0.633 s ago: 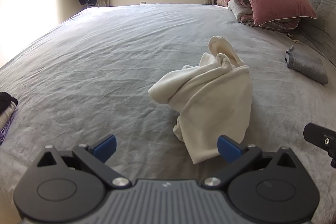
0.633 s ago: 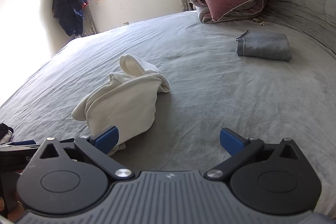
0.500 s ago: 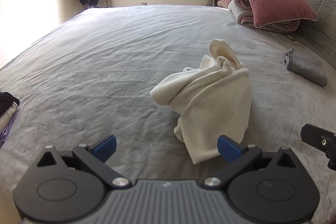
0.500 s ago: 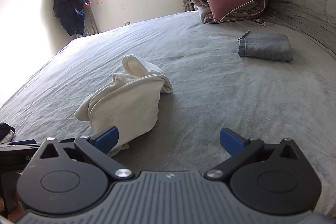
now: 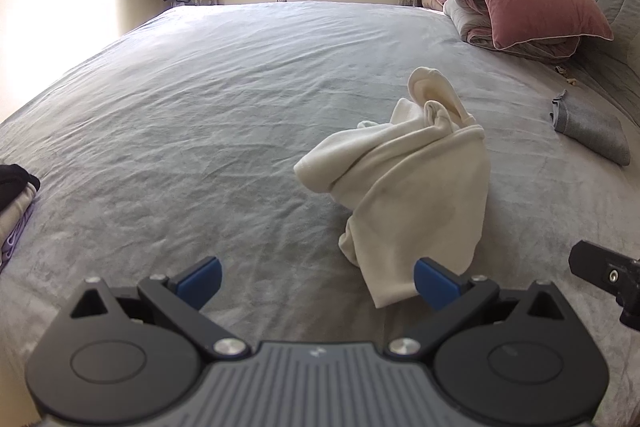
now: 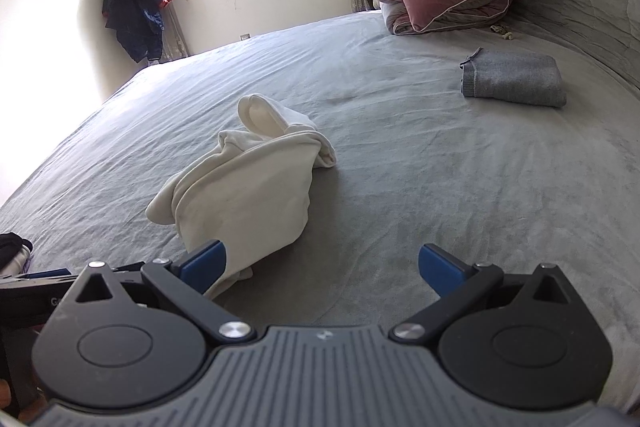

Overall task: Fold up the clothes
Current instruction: 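Approach the crumpled cream sweatshirt with both tools open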

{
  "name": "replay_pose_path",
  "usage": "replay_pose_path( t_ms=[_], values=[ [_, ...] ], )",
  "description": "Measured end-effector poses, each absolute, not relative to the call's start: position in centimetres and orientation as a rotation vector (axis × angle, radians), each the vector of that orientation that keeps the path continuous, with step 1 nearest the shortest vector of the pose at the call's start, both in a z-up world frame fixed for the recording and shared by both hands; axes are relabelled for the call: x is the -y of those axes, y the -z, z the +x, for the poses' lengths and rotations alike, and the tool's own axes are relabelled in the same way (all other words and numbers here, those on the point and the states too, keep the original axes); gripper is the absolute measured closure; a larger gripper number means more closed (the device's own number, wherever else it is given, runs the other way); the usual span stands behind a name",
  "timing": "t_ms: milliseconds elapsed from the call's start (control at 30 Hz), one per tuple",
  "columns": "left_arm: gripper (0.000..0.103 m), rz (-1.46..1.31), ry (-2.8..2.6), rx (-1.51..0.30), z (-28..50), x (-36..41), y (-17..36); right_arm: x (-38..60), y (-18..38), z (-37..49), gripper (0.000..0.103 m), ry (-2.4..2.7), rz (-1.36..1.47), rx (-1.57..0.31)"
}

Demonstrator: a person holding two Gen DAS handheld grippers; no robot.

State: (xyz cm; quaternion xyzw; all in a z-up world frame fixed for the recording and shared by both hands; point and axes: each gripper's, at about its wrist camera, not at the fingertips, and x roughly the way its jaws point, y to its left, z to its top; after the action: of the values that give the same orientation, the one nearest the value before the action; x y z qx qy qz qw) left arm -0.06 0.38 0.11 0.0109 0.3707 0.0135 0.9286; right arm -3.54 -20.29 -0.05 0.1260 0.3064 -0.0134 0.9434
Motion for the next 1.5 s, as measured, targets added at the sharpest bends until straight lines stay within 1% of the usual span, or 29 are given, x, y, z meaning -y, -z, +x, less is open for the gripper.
replay_pose_path(
  t_ms=[1500],
  values=[
    [0.000, 0.095, -0.020, -0.783, -0.3, 0.3, 0.5, 19.8, 0.4, -3.1, 0.000, -0.005, 0.244, -0.675]
  ],
)
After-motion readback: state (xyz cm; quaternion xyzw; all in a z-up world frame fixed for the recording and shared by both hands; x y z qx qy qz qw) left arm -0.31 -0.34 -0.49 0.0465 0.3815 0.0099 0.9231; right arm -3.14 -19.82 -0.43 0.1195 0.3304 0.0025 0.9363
